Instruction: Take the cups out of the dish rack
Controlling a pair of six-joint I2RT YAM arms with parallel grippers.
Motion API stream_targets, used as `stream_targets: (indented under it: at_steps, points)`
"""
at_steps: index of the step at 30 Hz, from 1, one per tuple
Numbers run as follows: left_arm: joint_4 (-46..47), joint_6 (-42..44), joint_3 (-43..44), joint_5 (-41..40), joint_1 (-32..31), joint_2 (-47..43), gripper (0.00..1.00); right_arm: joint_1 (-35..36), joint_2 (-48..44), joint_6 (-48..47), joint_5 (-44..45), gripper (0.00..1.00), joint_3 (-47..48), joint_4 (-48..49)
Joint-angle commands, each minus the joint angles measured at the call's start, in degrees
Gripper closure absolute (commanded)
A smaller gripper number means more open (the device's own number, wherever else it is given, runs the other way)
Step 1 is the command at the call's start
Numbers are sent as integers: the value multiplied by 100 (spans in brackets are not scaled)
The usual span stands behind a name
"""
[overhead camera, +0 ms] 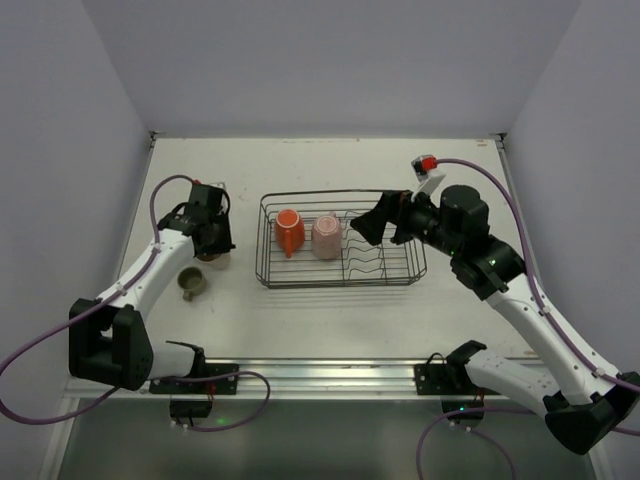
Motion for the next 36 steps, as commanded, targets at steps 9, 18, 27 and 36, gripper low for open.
stream_targets:
  at_steps: [9,18,27,36]
  points:
    - [152,65,17,-322,-262,456,100,-15,-130,33,-16,1,-114,89]
    - [214,-76,-19,-630,-324,158,53,-15,-113,7,1,1,-228,98]
    - [214,-191,788,-947,-455,-625,32,-15,-121,-2,28,1,-220,81]
    - [601,-94,1975,-463,-1738,243,28,-15,-191,-2,124,1,-176,-69]
